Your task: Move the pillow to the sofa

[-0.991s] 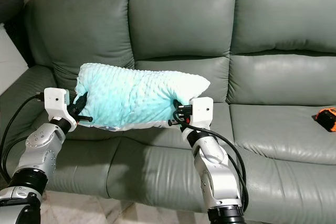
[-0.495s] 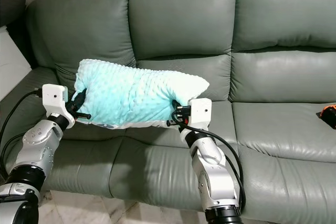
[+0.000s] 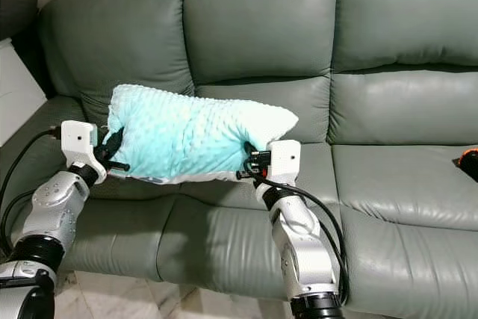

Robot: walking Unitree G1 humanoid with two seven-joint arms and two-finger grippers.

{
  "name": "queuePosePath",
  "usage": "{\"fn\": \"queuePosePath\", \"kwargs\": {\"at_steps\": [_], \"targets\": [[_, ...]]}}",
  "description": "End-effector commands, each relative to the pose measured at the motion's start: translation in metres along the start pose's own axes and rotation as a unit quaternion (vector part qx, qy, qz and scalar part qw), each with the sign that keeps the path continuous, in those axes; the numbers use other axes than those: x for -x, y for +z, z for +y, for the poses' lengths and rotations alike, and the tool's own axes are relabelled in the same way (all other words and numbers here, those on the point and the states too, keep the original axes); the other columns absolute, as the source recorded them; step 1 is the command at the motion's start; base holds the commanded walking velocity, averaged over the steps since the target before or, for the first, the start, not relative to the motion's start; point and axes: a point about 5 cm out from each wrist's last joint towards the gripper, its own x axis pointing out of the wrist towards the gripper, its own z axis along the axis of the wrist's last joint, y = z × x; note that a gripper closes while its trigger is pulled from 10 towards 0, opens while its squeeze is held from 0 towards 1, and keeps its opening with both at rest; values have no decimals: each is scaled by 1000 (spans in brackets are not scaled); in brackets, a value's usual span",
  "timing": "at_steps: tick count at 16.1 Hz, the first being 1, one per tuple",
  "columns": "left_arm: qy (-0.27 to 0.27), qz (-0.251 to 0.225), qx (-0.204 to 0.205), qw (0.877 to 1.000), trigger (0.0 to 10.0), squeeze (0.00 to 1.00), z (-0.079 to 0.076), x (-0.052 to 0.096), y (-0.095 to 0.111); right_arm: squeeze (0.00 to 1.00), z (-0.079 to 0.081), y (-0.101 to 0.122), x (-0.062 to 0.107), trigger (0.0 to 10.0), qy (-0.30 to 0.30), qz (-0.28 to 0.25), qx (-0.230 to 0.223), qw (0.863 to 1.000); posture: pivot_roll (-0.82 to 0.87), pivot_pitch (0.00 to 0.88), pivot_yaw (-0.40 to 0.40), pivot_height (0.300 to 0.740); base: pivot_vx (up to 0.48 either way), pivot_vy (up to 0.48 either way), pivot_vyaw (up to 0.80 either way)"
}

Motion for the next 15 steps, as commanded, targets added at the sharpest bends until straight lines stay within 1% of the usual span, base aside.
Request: {"fn": "queuePosePath", "kwargs": {"at_steps": [1, 3, 5, 7, 8, 9, 10, 12, 13, 14, 15], "targets": [[7, -4, -7, 1000, 10000, 0, 4, -2, 4, 0, 0, -3, -1, 10000, 0, 9, 13, 1000, -103, 0, 171, 740, 0, 0, 0], [13, -1, 0, 1000, 10000, 0, 0, 0, -2, 0, -8, -7, 0, 10000, 0, 24, 27, 999, -125, 0, 136, 740, 0, 0, 0], [30, 3, 7, 1000, 10000, 0, -2, 1, -9, 0, -20, -9, -1, 10000, -2, 39, 39, 999, -136, 0, 110, 740, 0, 0, 0], [53, 6, 16, 998, 10000, 0, -3, 1, -13, 0, -38, -9, -5, 10000, -17, 63, 59, 996, -147, 0, 87, 740, 0, 0, 0], [54, -1, 28, 998, 10000, 0, -8, 1, -15, 0, -48, -7, -7, 10000, -26, 73, 75, 994, -151, 0, 69, 740, 0, 0, 0], [45, -9, 34, 998, 10000, 0, -13, 1, -16, 0, -54, -3, -11, 10000, -36, 73, 83, 993, -154, 0, 45, 740, 0, 0, 0], [45, -14, 36, 998, 10000, 0, -17, -1, -16, 0, -50, 3, -17, 10000, -21, 69, 85, 994, -150, 0, 23, 740, 0, 0, 0], [63, -24, 57, 996, 10000, 0, -19, -4, -13, 0, -36, 5, -24, 10000, 17, 68, 96, 993, -97, 0, -43, 740, 0, 0, 0], [64, -28, 57, 996, 10000, 0, -21, -4, -13, 0, -31, 6, -26, 10000, 31, 67, 99, 992, -68, 0, -57, 740, 0, 0, 0], [65, -34, 56, 996, 10000, 0, -22, -2, -13, 0, -29, 6, -26, 10000, 38, 64, 102, 992, -45, 0, -69, 740, 0, 0, 0], [64, -36, 57, 996, 10000, 0, -25, -1, -15, 0, -34, 5, -24, 10000, 37, 68, 102, 992, -1, 0, -104, 740, 0, 0, 0]]}}
